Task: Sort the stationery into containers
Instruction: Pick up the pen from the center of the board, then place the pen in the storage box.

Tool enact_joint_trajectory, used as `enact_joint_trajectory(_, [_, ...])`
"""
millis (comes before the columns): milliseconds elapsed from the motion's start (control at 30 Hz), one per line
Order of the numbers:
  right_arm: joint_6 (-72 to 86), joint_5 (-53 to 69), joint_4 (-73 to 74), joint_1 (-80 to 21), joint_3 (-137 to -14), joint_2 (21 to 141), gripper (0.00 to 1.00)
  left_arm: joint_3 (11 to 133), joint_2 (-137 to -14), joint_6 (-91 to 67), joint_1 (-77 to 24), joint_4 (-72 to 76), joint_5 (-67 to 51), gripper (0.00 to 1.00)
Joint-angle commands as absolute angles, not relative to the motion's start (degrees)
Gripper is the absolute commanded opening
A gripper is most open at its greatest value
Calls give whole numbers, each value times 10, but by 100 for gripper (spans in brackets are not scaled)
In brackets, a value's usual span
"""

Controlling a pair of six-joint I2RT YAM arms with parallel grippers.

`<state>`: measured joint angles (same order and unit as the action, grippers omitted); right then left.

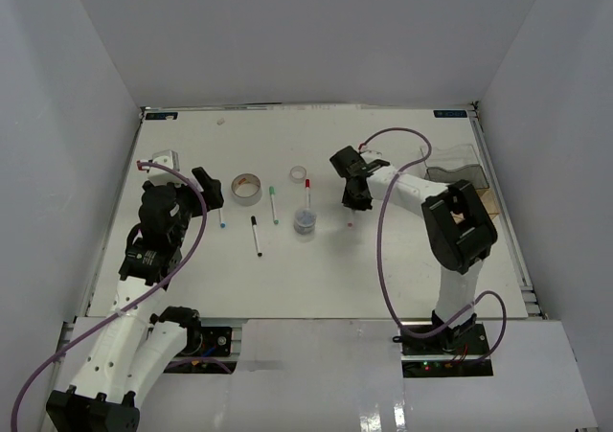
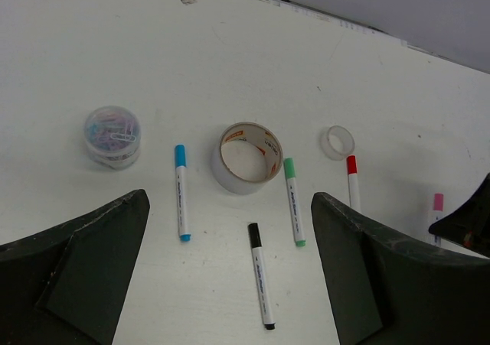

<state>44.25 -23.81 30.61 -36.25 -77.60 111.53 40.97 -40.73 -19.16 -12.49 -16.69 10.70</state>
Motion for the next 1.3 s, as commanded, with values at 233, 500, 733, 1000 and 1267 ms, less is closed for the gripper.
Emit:
enact_joint_trajectory(233, [428, -259, 279, -181, -605, 832, 8, 409, -405, -195, -124, -162, 98, 98])
enact_joint_trajectory(500, [416, -193, 247, 20, -505, 725, 8, 408, -406, -195, -124, -161, 95, 98])
enact_joint_trajectory(733, [448, -130, 207, 130, -481, 734, 8, 407, -408, -195, -124, -162, 96, 98])
enact_joint_trajectory(1000, [459, -112, 203, 152, -520, 756, 8, 408, -410, -196, -124, -162, 94, 98])
enact_joint_trajectory(1267, [500, -96, 192, 162, -535, 786, 12, 408, -414, -196, -124, -161, 92, 98])
